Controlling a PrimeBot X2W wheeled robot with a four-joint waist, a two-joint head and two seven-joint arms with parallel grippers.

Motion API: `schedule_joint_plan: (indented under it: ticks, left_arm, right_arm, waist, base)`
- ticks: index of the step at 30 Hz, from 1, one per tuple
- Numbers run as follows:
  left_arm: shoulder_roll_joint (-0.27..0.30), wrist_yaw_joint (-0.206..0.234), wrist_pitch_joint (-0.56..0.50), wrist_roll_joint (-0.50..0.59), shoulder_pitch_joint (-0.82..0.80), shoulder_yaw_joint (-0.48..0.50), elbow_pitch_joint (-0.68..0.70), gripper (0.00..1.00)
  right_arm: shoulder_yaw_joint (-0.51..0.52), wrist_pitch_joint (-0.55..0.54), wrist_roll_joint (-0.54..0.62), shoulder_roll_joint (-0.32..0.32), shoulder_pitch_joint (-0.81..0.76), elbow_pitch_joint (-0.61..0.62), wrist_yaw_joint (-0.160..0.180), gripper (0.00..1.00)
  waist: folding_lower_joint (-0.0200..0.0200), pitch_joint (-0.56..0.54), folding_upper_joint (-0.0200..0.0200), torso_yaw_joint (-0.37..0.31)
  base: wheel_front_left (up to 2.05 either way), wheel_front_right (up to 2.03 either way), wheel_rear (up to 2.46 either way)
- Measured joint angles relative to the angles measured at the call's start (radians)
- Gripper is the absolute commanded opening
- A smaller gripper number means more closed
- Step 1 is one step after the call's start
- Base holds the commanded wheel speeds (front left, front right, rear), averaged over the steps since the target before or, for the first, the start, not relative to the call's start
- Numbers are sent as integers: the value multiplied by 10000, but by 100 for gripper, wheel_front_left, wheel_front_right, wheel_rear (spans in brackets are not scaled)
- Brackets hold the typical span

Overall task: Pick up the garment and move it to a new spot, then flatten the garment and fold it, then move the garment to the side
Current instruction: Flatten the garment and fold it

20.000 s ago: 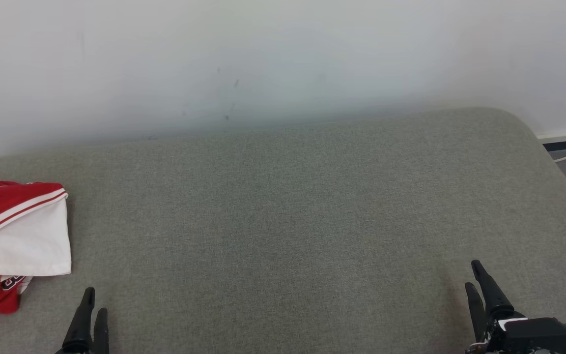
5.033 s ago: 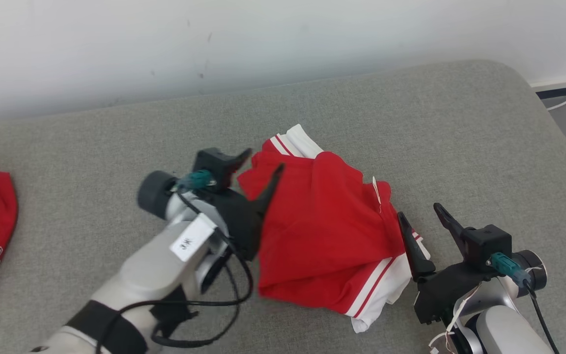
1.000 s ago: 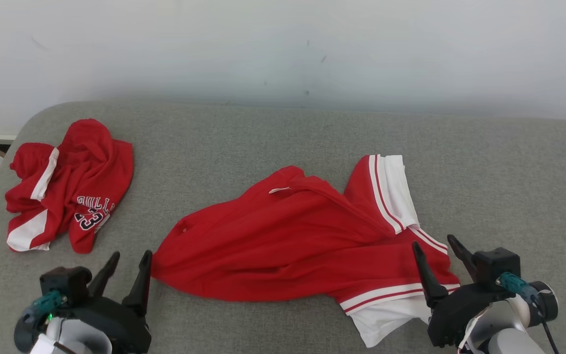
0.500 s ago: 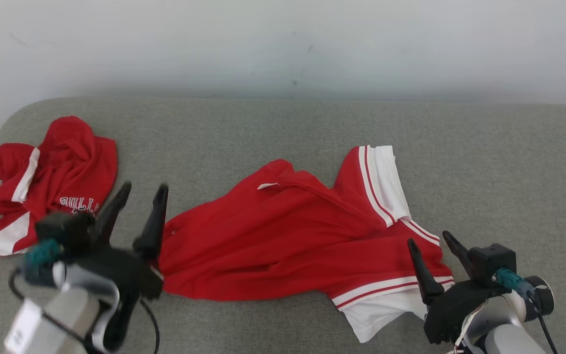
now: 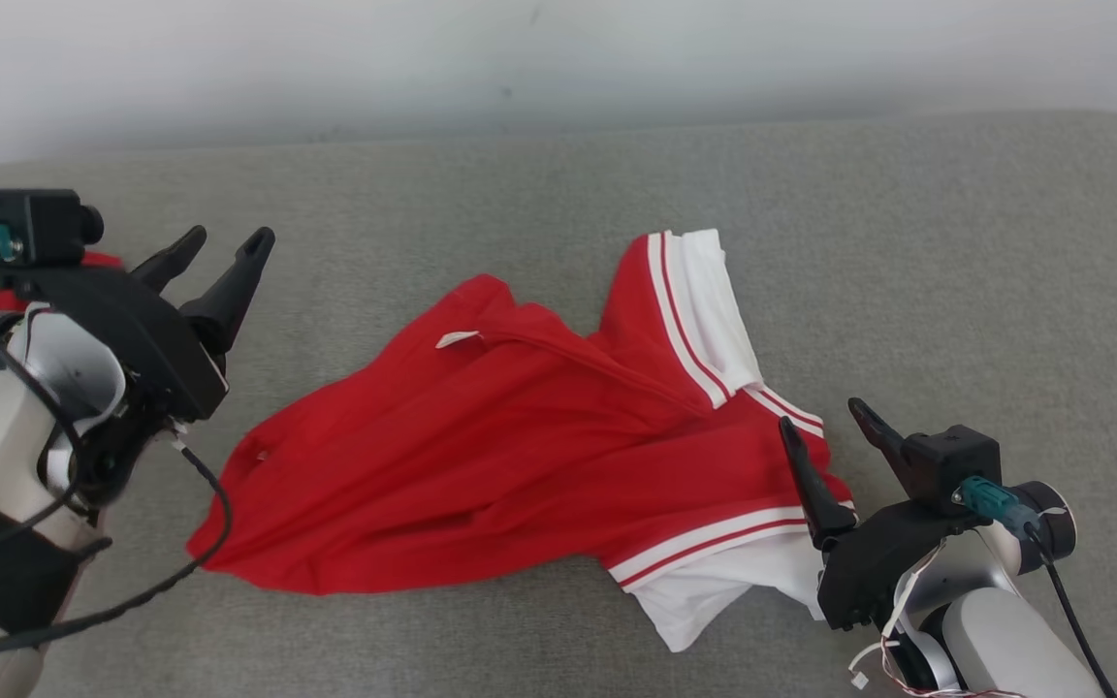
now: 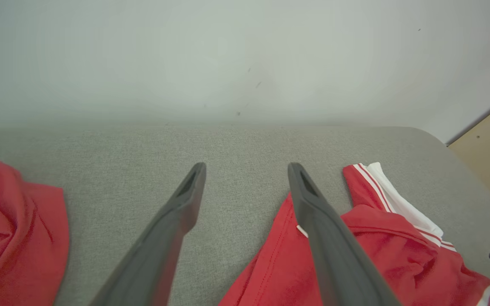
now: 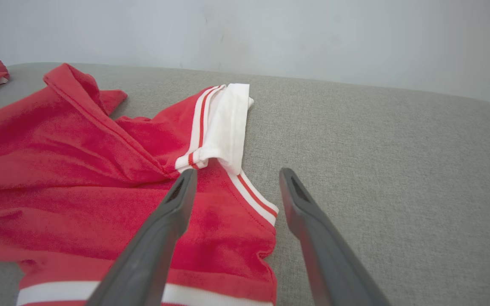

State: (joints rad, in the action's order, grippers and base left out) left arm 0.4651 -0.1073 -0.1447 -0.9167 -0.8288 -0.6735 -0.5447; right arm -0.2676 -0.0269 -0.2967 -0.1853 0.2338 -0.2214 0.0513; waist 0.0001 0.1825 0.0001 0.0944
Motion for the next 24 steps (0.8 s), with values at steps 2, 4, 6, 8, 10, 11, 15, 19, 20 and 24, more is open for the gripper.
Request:
schedule_joint_plan:
  ticks: [2, 4, 6, 8, 10, 11, 15, 19, 20, 24]
  left_arm:
    - [-50, -65, -441, -136, -244, -75, -267, 100]
    - [-105, -75, -802, -190, -544, -188, -512, 100]
    - [-146, -88, -1166, -188, -814, -359, -717, 100]
    - [-230, -92, -1561, -209, -1023, -462, -1012, 100]
    - [-313, -155, -1921, -311, -1173, -533, -1340, 100]
    - [-318, -159, -2082, -309, -1242, -621, -1467, 100]
    - [-430, -161, -2642, -445, -1414, -725, -1925, 100]
    - [-610, -165, -2957, -533, -1676, -777, -2167, 100]
    - [-658, -165, -2987, -583, -1723, -773, -2205, 100]
    - [-771, -173, -3246, -593, -1901, -989, -2451, 100]
  right_arm:
    - [12, 0, 0, -6, 55, 2, -2, 100]
    - [17, -2, 0, -17, 123, -4, -33, 100]
    - [29, 0, 0, -25, 268, 2, -67, 100]
    - [25, 2, 2, -19, 423, 19, -71, 100]
    - [23, 4, 2, -21, 519, 25, -75, 100]
    - [19, 4, 2, -19, 559, 25, -75, 100]
    - [40, 29, 12, -27, 668, 38, -77, 100]
    - [58, 92, 13, -29, 758, 21, -88, 100]
    - [63, 94, 13, -29, 789, 23, -88, 100]
    - [58, 107, 36, -21, 868, 10, -90, 100]
  waist:
    - [0, 158, 0, -161]
    - [1, 320, 0, -318]
    - [1, 478, 0, -470]
    - [1, 640, 1, -617]
    - [1, 795, 0, -761]
    - [1, 868, 0, -831]
    - [1, 1153, 1, -1085]
    - [1, 1392, 1, -1305]
    - [1, 1446, 1, -1347]
    - [1, 1630, 1, -1497]
  base:
    - [0, 0, 0]
    - [0, 0, 0]
    - [0, 0, 0]
    - [0, 0, 0]
    - [0, 0, 0]
    - [0, 0, 0]
    - [0, 0, 0]
    - [0, 0, 0]
    - [0, 0, 0]
    - [0, 0, 0]
